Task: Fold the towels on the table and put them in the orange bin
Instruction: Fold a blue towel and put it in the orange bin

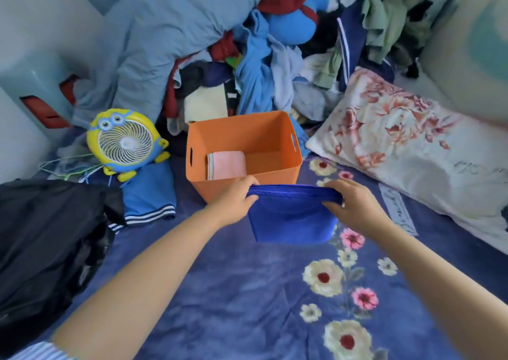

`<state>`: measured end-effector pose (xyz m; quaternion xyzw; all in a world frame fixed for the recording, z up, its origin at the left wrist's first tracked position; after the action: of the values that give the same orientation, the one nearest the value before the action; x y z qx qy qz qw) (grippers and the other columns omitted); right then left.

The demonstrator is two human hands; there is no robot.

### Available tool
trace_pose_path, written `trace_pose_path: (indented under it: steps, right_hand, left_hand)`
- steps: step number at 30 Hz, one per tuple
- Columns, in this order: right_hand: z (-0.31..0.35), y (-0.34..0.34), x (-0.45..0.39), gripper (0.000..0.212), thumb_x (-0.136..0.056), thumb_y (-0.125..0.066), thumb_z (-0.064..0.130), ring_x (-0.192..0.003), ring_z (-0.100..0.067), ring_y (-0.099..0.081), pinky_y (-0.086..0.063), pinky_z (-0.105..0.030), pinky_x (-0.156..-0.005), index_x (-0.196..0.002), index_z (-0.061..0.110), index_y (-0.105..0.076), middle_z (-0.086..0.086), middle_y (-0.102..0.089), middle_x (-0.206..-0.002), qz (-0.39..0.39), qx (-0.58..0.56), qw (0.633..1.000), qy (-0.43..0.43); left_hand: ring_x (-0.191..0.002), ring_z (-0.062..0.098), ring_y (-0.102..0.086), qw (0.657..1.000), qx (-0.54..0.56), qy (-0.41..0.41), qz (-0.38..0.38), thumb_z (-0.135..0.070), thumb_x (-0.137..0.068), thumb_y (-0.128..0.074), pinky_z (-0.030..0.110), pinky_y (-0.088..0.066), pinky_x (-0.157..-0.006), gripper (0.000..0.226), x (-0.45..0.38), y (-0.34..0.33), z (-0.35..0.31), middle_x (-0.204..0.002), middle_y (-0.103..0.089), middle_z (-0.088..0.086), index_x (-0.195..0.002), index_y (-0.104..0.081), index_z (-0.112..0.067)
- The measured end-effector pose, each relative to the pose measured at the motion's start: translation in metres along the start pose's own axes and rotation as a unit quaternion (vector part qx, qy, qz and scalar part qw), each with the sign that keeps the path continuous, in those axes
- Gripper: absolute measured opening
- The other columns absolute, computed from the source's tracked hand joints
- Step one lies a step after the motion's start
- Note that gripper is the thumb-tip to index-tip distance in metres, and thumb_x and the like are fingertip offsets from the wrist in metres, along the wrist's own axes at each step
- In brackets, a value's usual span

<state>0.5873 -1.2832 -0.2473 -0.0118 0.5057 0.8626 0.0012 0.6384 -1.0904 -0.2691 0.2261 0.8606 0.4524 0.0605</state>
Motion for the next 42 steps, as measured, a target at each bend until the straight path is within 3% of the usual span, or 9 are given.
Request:
trace_pose_path:
  steps: [7,14,18,21,25,29,32,38,42]
  right_hand:
    - [0.021,0.003,-0.106,0.028,-0.077,-0.063,-0.002,-0.09,-0.035,-0.057,-0.032,-0.026,-0.069,-0.105,-0.001,-0.063,-0.021,-0.062,-0.102,-0.05,-0.028,0.998,0.021]
    - [0.033,0.0,-0.227,0.032,-0.08,-0.057,-0.001,-0.102,-0.036,-0.053,-0.035,-0.033,-0.08,-0.112,0.0,-0.058,-0.023,-0.058,-0.109,-0.071,-0.049,0.994,0.068]
    - [0.016,-0.04,-0.286,0.034,-0.083,-0.053,0.001,-0.11,-0.035,-0.05,-0.034,-0.035,-0.089,-0.117,0.0,-0.054,-0.022,-0.054,-0.117,-0.046,-0.066,0.996,0.035]
    - [-0.009,-0.086,-0.316,0.037,-0.084,-0.049,0.002,-0.114,-0.035,-0.047,-0.037,-0.036,-0.086,-0.122,0.001,-0.045,-0.022,-0.049,-0.123,0.008,-0.027,0.999,-0.037]
    - [-0.047,-0.155,-0.347,0.029,-0.081,-0.045,-0.001,-0.106,-0.036,-0.054,-0.044,-0.035,-0.081,-0.109,-0.001,-0.052,-0.024,-0.056,-0.116,0.15,0.072,0.98,-0.107]
    - [-0.077,-0.207,-0.372,0.029,-0.084,-0.044,-0.001,-0.109,-0.035,-0.057,-0.048,-0.035,-0.084,-0.108,-0.004,-0.059,-0.022,-0.06,-0.117,0.236,0.148,0.95,-0.14]
    - [-0.098,-0.242,-0.394,0.029,-0.088,-0.043,0.0,-0.112,-0.035,-0.055,-0.047,-0.037,-0.087,-0.113,-0.002,-0.058,-0.021,-0.058,-0.12,0.234,0.159,0.944,-0.17]
    - [-0.125,-0.291,-0.417,0.033,-0.092,-0.035,-0.002,-0.118,-0.033,-0.048,-0.043,-0.041,-0.095,-0.125,-0.001,-0.04,-0.021,-0.043,-0.13,0.186,0.224,0.944,-0.154]
    - [-0.137,-0.299,-0.415,0.029,-0.094,-0.027,0.001,-0.113,-0.036,-0.045,-0.041,-0.042,-0.087,-0.12,-0.001,-0.038,-0.021,-0.043,-0.124,0.118,0.239,0.956,-0.12]
  left_hand:
    - [-0.103,0.019,-0.053,0.985,0.079,0.059,-0.139,-0.01,-0.089,-0.053,0.02,-0.038,-0.084,0.03,-0.061,0.058,0.047,-0.116,-0.057,0.007,-0.119,-0.051,-0.007]
    - [-0.088,0.014,-0.047,0.964,0.074,0.084,-0.24,-0.001,-0.087,-0.053,0.009,-0.027,-0.066,0.025,-0.141,0.1,0.08,-0.095,-0.053,0.002,-0.111,-0.056,0.002]
    - [-0.089,0.016,-0.05,0.951,0.126,0.145,-0.241,-0.005,-0.088,-0.053,0.008,-0.028,-0.065,0.029,-0.192,0.079,0.127,-0.096,-0.052,0.001,-0.117,-0.052,-0.002]
    - [-0.101,0.022,-0.054,0.942,0.161,0.197,-0.218,-0.011,-0.089,-0.056,0.014,-0.034,-0.078,0.037,-0.225,0.051,0.163,-0.112,-0.057,0.01,-0.124,-0.047,-0.005]
    - [-0.101,0.028,-0.055,0.942,0.146,0.28,-0.114,-0.013,-0.088,-0.057,0.022,-0.039,-0.079,0.038,-0.268,-0.007,0.212,-0.123,-0.055,0.018,-0.124,-0.046,-0.002]
    - [-0.117,0.029,-0.051,0.94,0.113,0.321,-0.016,-0.018,-0.089,-0.056,0.026,-0.039,-0.087,0.039,-0.301,-0.062,0.251,-0.128,-0.053,0.017,-0.124,-0.047,-0.003]
    - [-0.119,0.031,-0.049,0.938,0.101,0.332,0.0,-0.018,-0.089,-0.056,0.03,-0.039,-0.093,0.039,-0.331,-0.092,0.275,-0.129,-0.053,0.018,-0.123,-0.046,0.0]
    - [-0.113,0.036,-0.051,0.927,0.095,0.352,-0.087,-0.017,-0.089,-0.056,0.036,-0.039,-0.089,0.034,-0.363,-0.121,0.307,-0.12,-0.056,0.021,-0.115,-0.044,0.002]
    - [-0.086,0.025,-0.049,0.913,0.15,0.339,-0.169,-0.014,-0.09,-0.055,0.021,-0.026,-0.065,0.016,-0.362,-0.133,0.315,-0.095,-0.054,0.017,-0.093,-0.041,-0.005]
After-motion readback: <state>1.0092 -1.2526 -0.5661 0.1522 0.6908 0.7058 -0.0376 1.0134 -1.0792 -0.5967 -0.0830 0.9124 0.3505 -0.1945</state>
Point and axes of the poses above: each hand's wrist, its own x-axis away from the middle knuckle, its own y-axis out of the back of the hand, z = x × y, the point moved 8 cm from there along -x, towards the middle knuckle
